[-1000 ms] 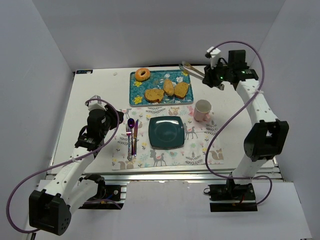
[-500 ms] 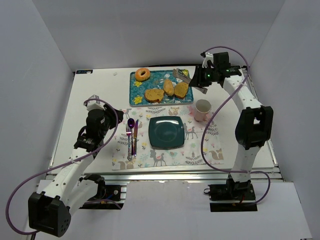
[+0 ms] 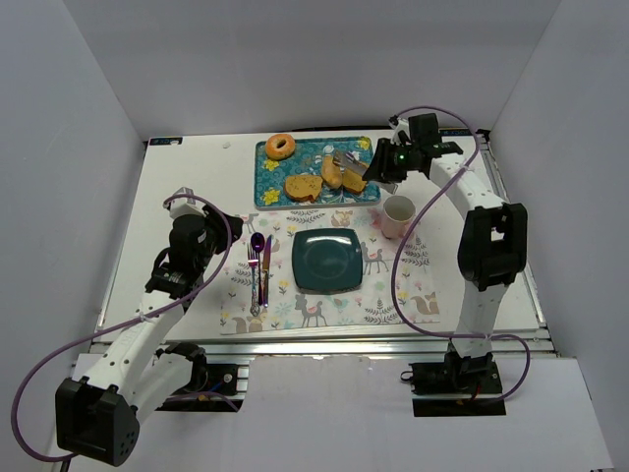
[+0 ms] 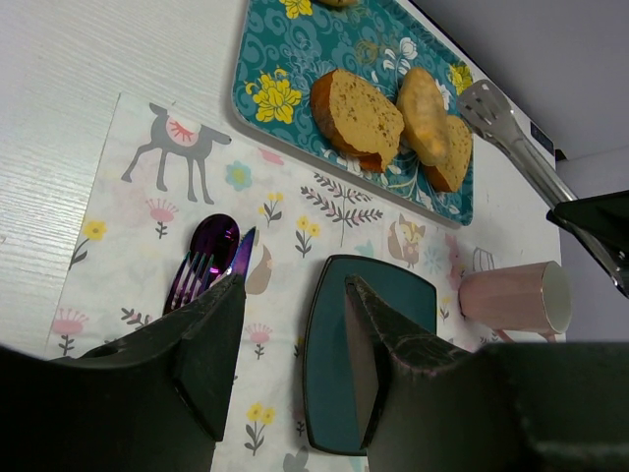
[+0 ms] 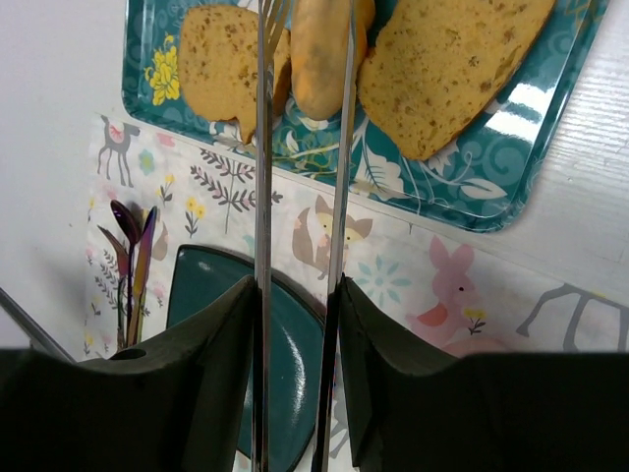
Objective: Place the bread
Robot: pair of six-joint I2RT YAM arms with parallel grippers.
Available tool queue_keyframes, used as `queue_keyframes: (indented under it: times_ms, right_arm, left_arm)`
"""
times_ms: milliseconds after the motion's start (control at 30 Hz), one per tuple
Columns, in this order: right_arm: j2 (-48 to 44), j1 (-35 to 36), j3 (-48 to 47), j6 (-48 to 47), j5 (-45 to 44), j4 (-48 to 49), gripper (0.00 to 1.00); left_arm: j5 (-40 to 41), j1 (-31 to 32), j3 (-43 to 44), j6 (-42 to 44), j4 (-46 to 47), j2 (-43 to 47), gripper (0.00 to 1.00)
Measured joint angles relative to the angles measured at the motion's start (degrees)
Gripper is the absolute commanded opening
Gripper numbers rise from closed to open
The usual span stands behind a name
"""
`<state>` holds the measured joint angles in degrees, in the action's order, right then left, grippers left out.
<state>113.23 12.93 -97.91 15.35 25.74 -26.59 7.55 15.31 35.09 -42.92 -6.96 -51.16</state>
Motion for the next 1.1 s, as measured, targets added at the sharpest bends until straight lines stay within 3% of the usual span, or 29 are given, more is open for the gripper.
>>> queue_keyframes:
  times_ms: [1100]
  right_arm:
    - [0.0,2.2,1.9,-0.6,-1.6,0.2,0.42]
  left_arm:
    - [0.0,0.0,0.0,-0.2,0.1,0.0,0.55]
